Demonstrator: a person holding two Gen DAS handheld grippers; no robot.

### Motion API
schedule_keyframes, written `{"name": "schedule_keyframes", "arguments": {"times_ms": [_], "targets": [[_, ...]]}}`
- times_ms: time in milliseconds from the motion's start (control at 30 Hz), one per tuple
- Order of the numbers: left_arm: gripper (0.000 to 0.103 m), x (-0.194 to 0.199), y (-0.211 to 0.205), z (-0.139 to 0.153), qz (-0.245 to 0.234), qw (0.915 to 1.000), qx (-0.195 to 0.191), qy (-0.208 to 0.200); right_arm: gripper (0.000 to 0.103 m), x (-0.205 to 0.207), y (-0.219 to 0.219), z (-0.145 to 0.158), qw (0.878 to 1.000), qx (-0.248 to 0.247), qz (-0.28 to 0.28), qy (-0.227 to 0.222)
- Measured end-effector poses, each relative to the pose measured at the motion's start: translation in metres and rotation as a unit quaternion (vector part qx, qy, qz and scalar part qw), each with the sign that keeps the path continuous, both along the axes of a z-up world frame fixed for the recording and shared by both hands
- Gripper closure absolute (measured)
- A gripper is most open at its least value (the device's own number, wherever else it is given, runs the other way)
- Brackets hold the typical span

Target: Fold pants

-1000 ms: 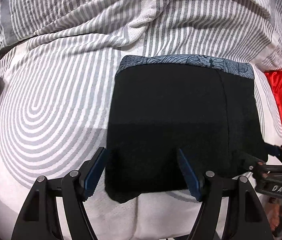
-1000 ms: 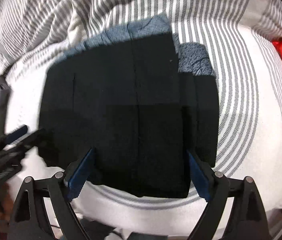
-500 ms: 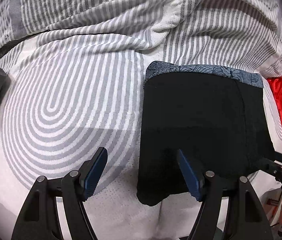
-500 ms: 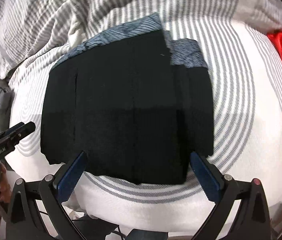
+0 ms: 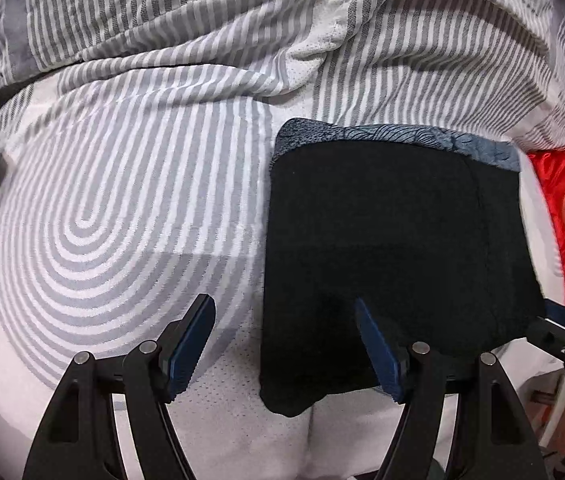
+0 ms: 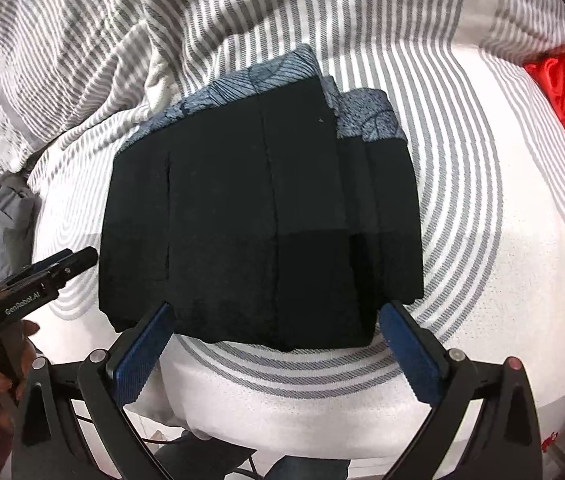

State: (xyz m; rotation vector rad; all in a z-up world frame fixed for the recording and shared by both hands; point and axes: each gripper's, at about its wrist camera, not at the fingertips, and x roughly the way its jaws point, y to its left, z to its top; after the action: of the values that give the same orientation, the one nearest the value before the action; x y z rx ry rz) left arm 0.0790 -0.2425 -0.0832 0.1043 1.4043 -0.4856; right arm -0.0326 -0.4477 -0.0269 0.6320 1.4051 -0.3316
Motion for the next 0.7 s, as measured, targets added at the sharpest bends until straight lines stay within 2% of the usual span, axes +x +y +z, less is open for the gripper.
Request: {"name": "schedule_keyframes", "arguments": {"times_ms": [133, 267, 333, 367, 467, 700], "targets": [[0.030, 0.003, 0.011, 0.005, 0.025, 0.9977, -0.061, 0.017, 0.001, 0.003, -0.001, 0.000, 1.000, -0.003, -0.005, -0.006], [0.029, 0.002, 0.016, 0.017, 0.028, 0.9927, -0.116, 0.017, 0.001, 0.002, -0.003, 0.003, 1.000, -0.006, -0.015, -0.015], [0.005, 0.000, 0.015, 0.025, 0.022, 0.9917, -0.127, 0.004, 0.001, 0.001, -0.004, 0.005, 1.000, -0.008, -0.018, -0.023], [0.004, -0.002, 0.015, 0.030, 0.024, 0.9908, -0.133, -0.007, 0.001, 0.002, -0.004, 0.006, 0.999, -0.008, -0.020, -0.026], [0.004, -0.001, 0.008, 0.033, 0.012, 0.9919, -0.126, -0.005, 0.000, 0.002, -0.006, 0.007, 0.999, -0.008, -0.023, -0.031], [0.004, 0.007, 0.002, 0.017, 0.015, 0.9954, -0.093, 0.013, 0.001, -0.003, -0.015, 0.008, 0.999, -0.003, -0.033, -0.034]]}}
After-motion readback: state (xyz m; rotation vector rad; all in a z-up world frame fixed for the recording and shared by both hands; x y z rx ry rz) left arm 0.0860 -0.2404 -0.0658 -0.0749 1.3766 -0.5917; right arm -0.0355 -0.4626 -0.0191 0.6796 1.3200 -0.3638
